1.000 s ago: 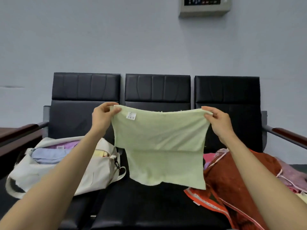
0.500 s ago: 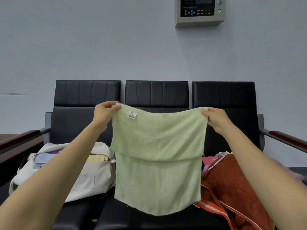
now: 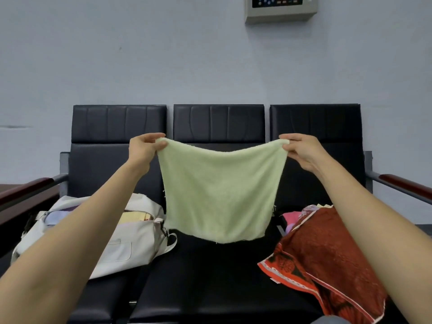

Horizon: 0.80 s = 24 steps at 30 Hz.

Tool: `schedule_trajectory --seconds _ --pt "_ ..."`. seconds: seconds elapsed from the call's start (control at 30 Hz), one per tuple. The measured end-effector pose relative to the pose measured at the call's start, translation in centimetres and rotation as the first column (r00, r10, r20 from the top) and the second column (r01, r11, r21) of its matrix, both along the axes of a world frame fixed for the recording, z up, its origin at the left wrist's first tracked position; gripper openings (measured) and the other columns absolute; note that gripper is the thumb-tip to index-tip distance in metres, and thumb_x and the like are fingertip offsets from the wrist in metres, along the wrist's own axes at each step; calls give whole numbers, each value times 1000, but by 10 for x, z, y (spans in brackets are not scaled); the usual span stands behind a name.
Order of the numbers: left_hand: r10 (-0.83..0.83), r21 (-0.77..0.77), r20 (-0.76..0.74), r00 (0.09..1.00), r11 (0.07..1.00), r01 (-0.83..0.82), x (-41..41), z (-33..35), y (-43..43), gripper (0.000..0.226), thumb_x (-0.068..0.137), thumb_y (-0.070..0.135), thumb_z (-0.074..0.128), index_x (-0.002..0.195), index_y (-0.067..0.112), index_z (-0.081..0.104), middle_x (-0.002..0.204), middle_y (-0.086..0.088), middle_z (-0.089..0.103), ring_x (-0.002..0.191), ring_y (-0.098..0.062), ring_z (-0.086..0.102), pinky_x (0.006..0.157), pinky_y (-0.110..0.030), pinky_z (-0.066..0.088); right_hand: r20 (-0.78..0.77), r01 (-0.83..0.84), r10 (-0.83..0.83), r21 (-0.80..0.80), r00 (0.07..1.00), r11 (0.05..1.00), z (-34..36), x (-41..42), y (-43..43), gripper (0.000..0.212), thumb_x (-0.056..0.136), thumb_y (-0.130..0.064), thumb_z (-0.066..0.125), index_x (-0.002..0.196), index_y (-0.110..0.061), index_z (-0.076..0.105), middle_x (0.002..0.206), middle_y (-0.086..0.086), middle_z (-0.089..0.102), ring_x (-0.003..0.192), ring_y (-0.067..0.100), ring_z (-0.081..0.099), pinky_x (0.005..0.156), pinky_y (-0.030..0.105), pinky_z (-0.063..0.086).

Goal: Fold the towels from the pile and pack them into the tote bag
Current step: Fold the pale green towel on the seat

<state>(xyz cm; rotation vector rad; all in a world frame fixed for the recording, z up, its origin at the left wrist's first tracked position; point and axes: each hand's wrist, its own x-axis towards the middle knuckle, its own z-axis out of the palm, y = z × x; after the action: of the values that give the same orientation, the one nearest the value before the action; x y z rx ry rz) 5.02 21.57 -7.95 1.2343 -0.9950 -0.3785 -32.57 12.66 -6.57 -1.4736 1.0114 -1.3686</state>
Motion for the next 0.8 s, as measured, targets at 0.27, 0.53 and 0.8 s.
schedule_trajectory --seconds 0.27,0.53,0.8 --pt "141 53 424 894 982 -180 -7 -12 11 25 86 12 69 111 14 70 96 -6 62 79 -14 52 68 -19 40 -308 56 -107 -170 945 984 -18 -5 2 39 81 1 71 119 -9 66 118 8 65 111 20 59 95 30 47" --pt "164 33 212 964 984 -175 -9 -10 7 31 78 17 77 109 14 71 100 -3 65 87 -15 55 80 -29 48 -514 95 -332 -434 791 896 -21 10 -3 27 99 -15 49 118 -8 66 118 4 66 109 15 57 85 21 36" --pt "232 90 474 850 947 -309 -1 -11 -14 32 85 10 69 117 6 68 115 -21 63 111 -32 56 92 -33 44 -17 -29 29 30 999 999 -18 21 -40 22 92 -4 59 113 0 65 109 12 67 94 18 64 94 35 50"
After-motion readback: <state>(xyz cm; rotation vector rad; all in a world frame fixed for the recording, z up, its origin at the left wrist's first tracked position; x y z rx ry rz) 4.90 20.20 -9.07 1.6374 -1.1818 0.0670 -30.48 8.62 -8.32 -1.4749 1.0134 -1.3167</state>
